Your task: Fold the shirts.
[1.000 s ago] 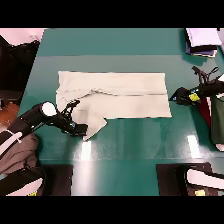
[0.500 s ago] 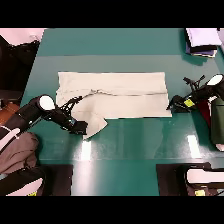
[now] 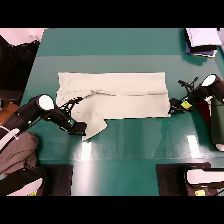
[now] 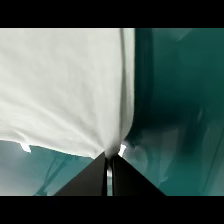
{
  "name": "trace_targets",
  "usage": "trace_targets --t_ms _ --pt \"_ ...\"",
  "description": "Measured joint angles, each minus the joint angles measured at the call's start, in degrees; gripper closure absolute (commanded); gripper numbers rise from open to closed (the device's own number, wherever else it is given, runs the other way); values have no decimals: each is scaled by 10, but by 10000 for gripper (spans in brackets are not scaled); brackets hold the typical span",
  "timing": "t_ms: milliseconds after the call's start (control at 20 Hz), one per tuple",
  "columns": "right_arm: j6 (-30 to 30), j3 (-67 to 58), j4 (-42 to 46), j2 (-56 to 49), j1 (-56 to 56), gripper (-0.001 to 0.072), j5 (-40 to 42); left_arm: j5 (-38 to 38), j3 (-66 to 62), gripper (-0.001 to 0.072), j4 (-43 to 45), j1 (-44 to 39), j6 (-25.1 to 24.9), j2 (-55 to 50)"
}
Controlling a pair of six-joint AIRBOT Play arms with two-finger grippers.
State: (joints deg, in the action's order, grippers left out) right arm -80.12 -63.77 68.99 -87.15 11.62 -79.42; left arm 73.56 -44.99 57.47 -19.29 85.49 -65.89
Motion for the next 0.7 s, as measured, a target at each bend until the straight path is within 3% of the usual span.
trace_targets --t_ms 350,700 --pt "7 24 19 45 5 698 -51 61 0 681 46 -11 50 106" --pt "7 116 30 178 41 698 -65 96 -4 680 26 -131 119 156"
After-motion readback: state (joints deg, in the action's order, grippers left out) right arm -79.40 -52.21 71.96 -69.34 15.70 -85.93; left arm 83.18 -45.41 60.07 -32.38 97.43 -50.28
